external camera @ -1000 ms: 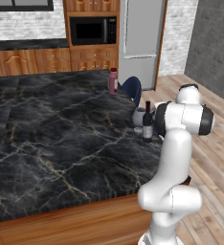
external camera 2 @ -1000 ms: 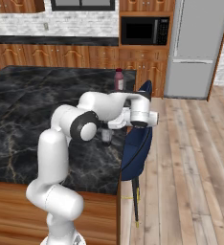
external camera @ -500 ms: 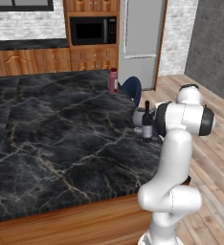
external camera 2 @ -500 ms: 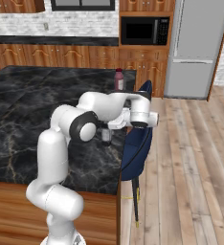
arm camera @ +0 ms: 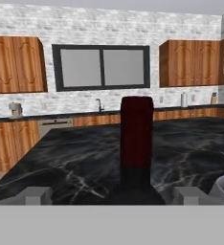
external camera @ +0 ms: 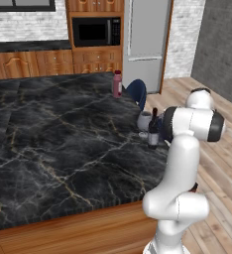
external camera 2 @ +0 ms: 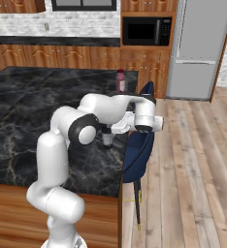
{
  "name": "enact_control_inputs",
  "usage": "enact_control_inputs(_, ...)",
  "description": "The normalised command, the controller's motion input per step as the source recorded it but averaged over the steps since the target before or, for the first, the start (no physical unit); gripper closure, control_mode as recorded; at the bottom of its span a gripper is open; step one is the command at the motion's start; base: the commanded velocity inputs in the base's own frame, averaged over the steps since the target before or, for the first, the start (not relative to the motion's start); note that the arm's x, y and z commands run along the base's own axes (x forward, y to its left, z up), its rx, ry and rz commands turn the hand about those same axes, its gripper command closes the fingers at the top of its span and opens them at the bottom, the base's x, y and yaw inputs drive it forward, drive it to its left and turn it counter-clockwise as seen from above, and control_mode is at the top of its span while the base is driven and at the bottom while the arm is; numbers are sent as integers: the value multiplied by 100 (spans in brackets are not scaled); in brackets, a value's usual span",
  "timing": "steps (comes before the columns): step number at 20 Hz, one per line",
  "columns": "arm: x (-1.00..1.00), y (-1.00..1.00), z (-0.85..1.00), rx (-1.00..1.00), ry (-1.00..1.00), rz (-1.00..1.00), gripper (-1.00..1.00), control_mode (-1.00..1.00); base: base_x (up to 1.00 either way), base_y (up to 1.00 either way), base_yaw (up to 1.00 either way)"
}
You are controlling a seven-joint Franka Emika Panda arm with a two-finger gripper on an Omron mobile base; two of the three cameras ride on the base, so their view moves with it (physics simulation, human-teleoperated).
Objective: There is a wine glass and glass cup on the dining counter. Place the wine bottle next to the wine glass and the juice bottle next to the glass cup.
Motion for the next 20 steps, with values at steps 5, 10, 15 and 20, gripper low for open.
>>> enact_control_inputs(5,-10,-5,0,0,0,0,-100,-100,0,0,0)
enact_control_inputs(10,-7,-10,0,0,0,0,-100,-100,0,0,0)
enact_control_inputs(15,-28,-12,2,0,0,0,-100,-100,0,0,0)
enact_control_inputs(20,-40,-7,10,0,0,-2,-100,-100,0,0,0)
